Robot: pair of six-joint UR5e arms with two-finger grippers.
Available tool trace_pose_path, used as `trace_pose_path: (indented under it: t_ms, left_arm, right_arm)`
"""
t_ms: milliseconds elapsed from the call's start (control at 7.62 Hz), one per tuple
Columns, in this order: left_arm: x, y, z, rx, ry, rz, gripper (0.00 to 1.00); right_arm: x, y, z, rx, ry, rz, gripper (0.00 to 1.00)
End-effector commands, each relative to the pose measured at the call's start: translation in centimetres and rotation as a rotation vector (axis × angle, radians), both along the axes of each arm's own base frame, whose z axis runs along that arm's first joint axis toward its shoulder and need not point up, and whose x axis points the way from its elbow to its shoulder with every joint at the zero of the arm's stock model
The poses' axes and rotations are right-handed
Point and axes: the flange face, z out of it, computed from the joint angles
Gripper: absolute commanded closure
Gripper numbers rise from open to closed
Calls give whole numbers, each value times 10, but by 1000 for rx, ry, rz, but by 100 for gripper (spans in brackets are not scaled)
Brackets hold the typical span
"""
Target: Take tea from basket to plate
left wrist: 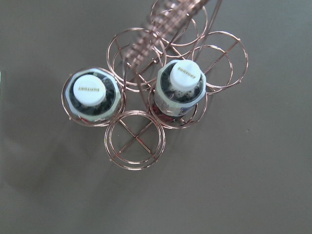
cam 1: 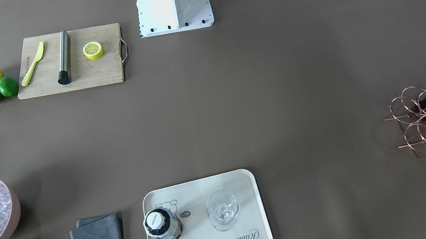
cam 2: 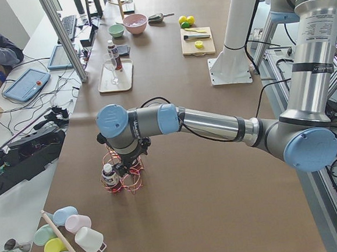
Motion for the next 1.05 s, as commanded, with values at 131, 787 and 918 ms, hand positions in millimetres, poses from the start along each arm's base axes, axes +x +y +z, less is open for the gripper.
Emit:
trace_pose_path:
  t_ms: [131, 787, 918]
  left_arm:
    - [2, 20, 22, -450, -7, -331, 1]
    - [19, 53, 100, -374, -60, -379, 1]
    - [20, 60, 106, -383, -66, -375, 1]
  right_arm:
    - [0, 0, 1, -1, -2, -1, 0]
    - [0, 0, 0, -1, -4, -1, 0]
    - [0, 0, 0, -1, -4, -1, 0]
